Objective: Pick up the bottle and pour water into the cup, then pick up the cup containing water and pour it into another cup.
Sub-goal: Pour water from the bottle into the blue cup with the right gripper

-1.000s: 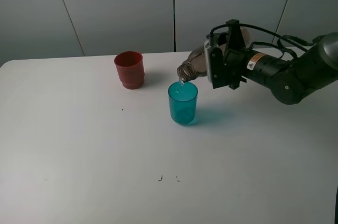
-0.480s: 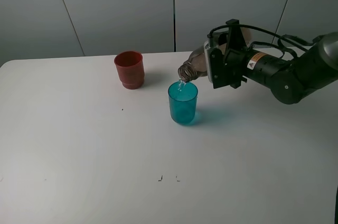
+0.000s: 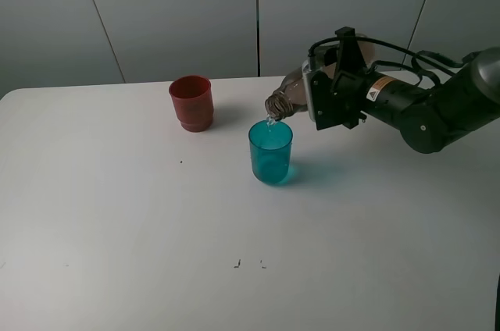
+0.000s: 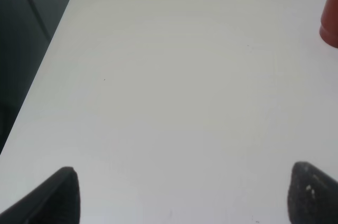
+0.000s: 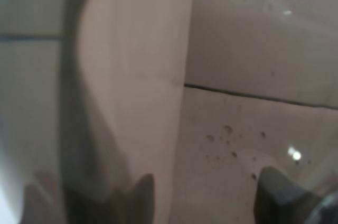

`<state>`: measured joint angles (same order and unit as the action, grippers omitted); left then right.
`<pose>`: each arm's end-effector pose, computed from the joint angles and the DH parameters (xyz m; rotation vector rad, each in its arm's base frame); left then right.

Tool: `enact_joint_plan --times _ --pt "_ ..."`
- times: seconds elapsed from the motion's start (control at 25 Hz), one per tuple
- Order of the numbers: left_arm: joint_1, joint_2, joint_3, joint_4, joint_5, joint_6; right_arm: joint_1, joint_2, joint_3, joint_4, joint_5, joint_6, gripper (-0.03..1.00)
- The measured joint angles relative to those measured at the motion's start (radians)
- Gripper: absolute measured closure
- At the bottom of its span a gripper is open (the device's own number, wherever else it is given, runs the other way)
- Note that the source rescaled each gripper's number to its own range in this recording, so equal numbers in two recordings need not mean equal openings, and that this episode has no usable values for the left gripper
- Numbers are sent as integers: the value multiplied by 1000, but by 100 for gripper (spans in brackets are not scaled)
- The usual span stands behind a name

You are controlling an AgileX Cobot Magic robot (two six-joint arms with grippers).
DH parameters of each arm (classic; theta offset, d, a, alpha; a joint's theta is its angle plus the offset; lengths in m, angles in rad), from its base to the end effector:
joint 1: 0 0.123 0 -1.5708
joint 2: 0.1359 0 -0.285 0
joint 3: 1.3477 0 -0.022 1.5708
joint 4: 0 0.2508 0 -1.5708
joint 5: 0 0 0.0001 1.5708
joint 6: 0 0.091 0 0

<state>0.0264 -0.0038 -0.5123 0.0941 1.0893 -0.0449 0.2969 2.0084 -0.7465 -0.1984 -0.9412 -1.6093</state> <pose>-0.0085 0.0074 0.2786 -0.0801 2.0531 0.1013 0.3389 0.1188 0.1178 -1.6693 0.9036 -0.8572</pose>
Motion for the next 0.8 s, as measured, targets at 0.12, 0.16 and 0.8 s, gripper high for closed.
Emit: enact_joint_plan --times 0.12,0.16,0.8 --pt "0 0 0 0 0 0 0 0 -2 0 -2 -6 97" --pt "0 0 0 0 0 0 0 0 -2 0 -2 -9 97" --pt "0 0 0 0 0 0 0 0 -2 0 -4 -58 97"
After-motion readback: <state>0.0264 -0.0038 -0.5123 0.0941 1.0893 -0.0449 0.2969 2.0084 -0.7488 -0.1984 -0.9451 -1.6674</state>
